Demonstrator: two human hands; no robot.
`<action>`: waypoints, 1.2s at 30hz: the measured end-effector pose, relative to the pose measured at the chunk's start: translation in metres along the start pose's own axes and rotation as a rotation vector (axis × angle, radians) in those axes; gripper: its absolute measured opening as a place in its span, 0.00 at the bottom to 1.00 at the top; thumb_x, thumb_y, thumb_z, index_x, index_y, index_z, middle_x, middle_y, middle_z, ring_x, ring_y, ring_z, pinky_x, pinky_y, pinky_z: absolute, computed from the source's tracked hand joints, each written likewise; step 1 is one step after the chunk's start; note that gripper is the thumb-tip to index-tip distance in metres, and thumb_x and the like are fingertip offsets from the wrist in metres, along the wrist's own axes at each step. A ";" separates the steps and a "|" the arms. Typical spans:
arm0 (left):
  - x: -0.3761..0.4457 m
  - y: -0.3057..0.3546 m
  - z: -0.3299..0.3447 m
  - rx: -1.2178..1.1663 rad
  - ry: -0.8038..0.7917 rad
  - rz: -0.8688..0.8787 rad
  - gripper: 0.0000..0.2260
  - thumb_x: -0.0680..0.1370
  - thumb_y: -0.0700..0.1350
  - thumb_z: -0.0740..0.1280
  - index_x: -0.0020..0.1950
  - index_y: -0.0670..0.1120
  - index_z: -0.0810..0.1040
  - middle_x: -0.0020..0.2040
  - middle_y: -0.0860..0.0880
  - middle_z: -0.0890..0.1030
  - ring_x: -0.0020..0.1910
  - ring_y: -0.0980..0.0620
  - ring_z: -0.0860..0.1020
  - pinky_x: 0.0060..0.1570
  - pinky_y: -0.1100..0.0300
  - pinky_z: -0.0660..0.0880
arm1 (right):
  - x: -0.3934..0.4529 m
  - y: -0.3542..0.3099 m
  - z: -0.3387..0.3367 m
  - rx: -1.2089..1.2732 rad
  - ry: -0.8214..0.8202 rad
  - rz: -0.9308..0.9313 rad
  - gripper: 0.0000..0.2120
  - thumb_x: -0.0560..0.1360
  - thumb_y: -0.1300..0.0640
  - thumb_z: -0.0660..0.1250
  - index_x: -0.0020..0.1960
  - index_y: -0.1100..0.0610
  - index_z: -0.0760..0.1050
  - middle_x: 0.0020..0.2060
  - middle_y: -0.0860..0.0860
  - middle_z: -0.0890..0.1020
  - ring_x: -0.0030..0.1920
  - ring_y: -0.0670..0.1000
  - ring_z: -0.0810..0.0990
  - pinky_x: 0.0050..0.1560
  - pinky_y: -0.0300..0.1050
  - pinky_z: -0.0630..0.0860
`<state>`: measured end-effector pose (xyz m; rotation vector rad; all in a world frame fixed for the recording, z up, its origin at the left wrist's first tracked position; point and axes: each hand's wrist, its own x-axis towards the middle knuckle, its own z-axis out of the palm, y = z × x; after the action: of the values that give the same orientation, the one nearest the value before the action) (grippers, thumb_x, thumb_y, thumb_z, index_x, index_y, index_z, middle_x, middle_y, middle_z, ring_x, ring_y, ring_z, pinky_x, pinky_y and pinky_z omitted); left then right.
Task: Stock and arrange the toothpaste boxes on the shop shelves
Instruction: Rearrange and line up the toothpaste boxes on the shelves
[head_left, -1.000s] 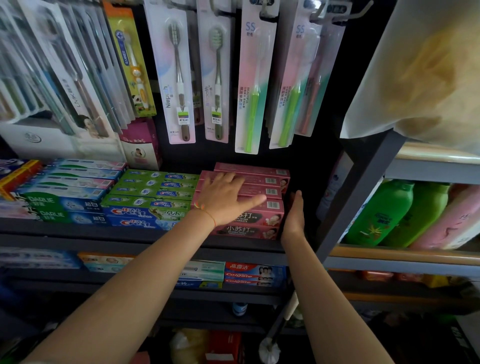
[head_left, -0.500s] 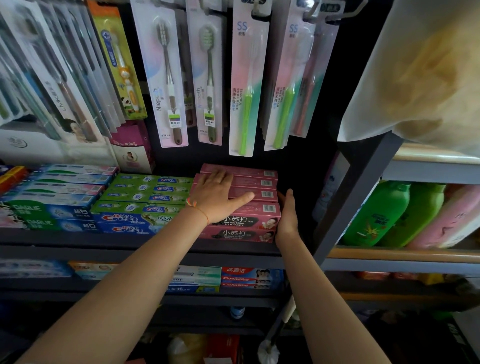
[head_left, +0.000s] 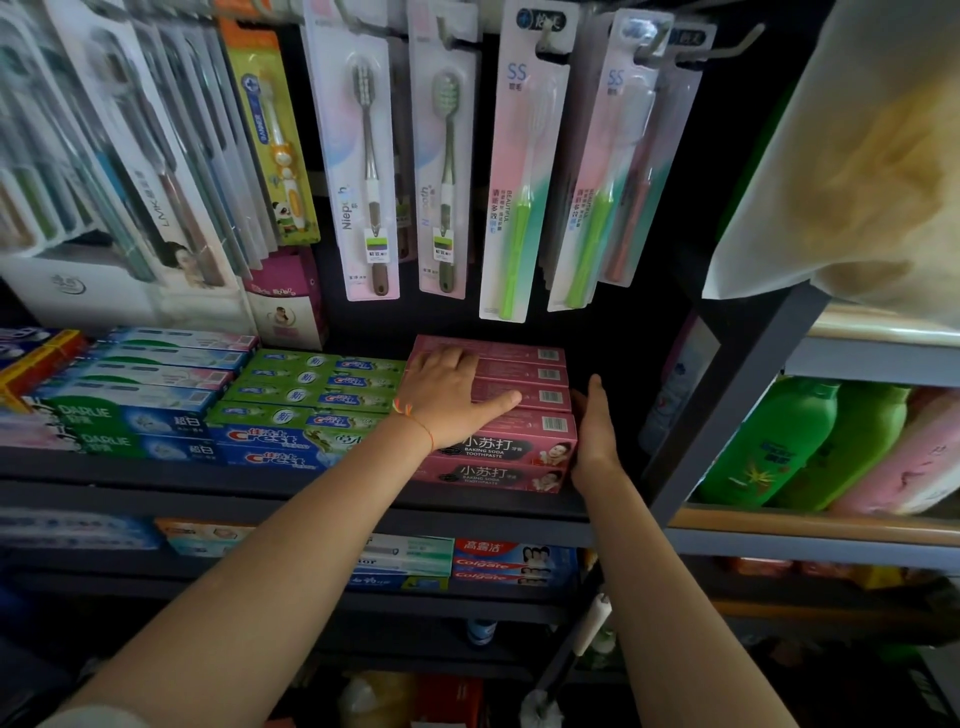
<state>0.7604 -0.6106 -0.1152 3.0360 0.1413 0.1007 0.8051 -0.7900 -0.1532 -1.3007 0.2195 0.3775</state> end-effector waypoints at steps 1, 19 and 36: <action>0.000 -0.001 -0.001 -0.007 -0.004 0.002 0.42 0.75 0.74 0.46 0.79 0.47 0.58 0.79 0.46 0.60 0.78 0.46 0.57 0.77 0.47 0.50 | -0.002 -0.006 0.001 -0.025 0.006 -0.012 0.20 0.78 0.32 0.54 0.52 0.44 0.77 0.43 0.53 0.87 0.45 0.56 0.86 0.53 0.53 0.80; -0.012 -0.028 0.008 -0.046 -0.053 -0.021 0.29 0.83 0.57 0.46 0.82 0.47 0.46 0.82 0.48 0.46 0.80 0.51 0.44 0.78 0.50 0.44 | -0.007 -0.008 0.046 -1.672 -0.008 -0.659 0.28 0.83 0.45 0.48 0.80 0.55 0.53 0.79 0.53 0.57 0.79 0.53 0.53 0.78 0.52 0.46; -0.068 -0.036 0.037 -0.017 0.380 0.230 0.30 0.70 0.53 0.77 0.70 0.45 0.75 0.70 0.41 0.73 0.69 0.39 0.71 0.71 0.42 0.66 | -0.057 0.059 -0.015 -0.924 0.260 -0.774 0.41 0.70 0.48 0.77 0.74 0.59 0.60 0.68 0.59 0.67 0.65 0.59 0.73 0.51 0.53 0.78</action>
<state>0.6919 -0.5850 -0.1599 2.9668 -0.1815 0.6917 0.7302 -0.8001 -0.1889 -2.2120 -0.2923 -0.4204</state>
